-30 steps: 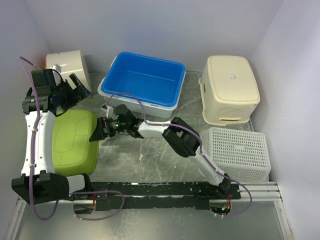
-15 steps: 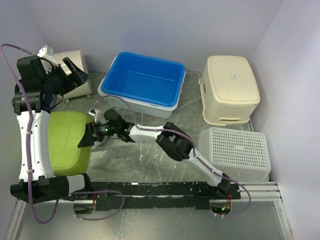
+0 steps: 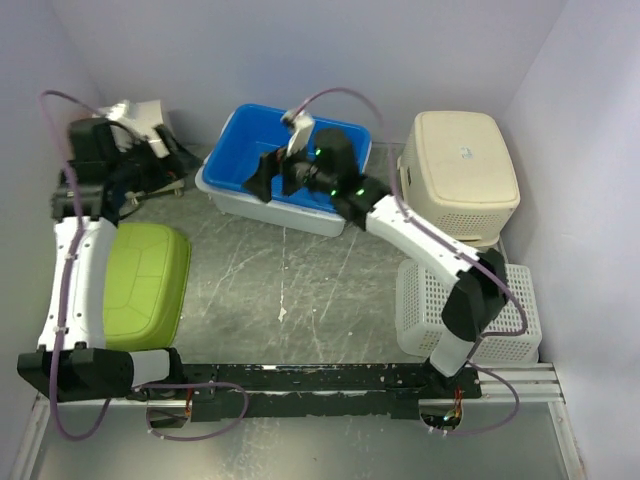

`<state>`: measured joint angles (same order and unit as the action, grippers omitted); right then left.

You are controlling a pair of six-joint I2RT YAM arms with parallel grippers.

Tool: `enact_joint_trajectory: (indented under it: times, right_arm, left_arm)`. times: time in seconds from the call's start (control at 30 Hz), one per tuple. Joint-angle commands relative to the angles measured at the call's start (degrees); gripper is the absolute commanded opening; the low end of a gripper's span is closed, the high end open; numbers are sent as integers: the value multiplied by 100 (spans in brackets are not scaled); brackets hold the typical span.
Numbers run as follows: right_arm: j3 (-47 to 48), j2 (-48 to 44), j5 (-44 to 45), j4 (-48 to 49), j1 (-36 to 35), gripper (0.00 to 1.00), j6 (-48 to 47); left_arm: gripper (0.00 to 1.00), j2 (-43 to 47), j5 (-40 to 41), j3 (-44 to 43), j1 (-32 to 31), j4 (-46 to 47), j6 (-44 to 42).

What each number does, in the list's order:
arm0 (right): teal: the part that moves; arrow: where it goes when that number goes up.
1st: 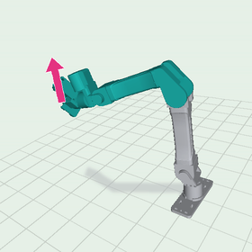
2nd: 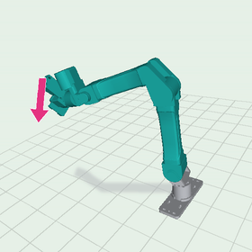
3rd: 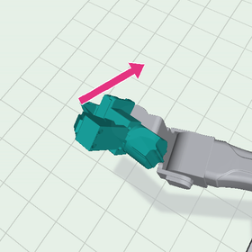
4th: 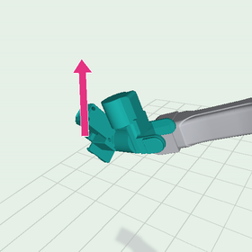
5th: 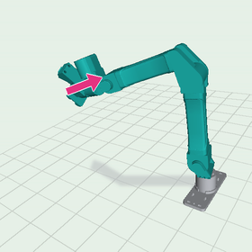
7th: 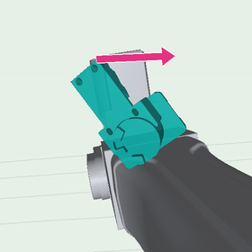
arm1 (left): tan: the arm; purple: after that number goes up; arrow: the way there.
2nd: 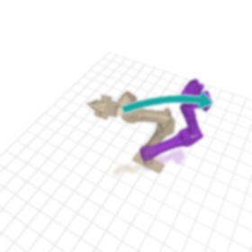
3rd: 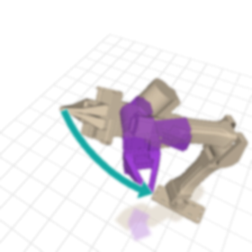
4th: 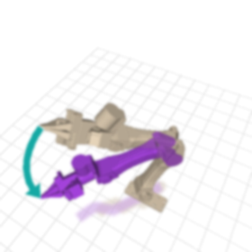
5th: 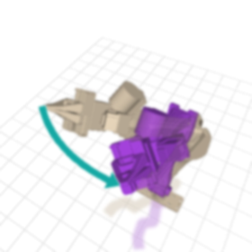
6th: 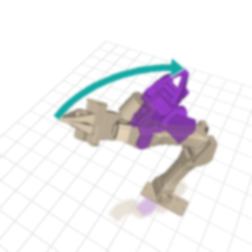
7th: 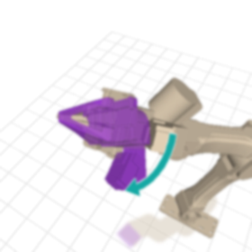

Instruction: Turn the large container upside down

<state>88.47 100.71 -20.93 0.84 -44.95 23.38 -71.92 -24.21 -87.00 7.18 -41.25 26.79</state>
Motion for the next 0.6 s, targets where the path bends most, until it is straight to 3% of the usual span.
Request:
enact_joint_trajectory:
  times: [0.0,0.1,0.23,0.47,0.57]
  right_arm:
    - [939,97,1506,-2461,622,100,-1632]
    - [2214,706,972,-3496,1066,100,-2577]
    - [3291,1453,673,-4537,1111,96,-3687]
    - [3356,1980,-134,-4099,1119,91,-4485]
    - [3482,2158,-497,-4199,1120,91,-4674]
  left_arm:
    - [99,-73,867,701,-1302,472,-132]
    - [99,-126,935,1418,-1661,737,-12]
    - [99,75,958,2194,-1816,833,164]
    - [99,590,1886,2573,-1766,76,280]
    - [99,459,1350,2589,-1290,-165,157]
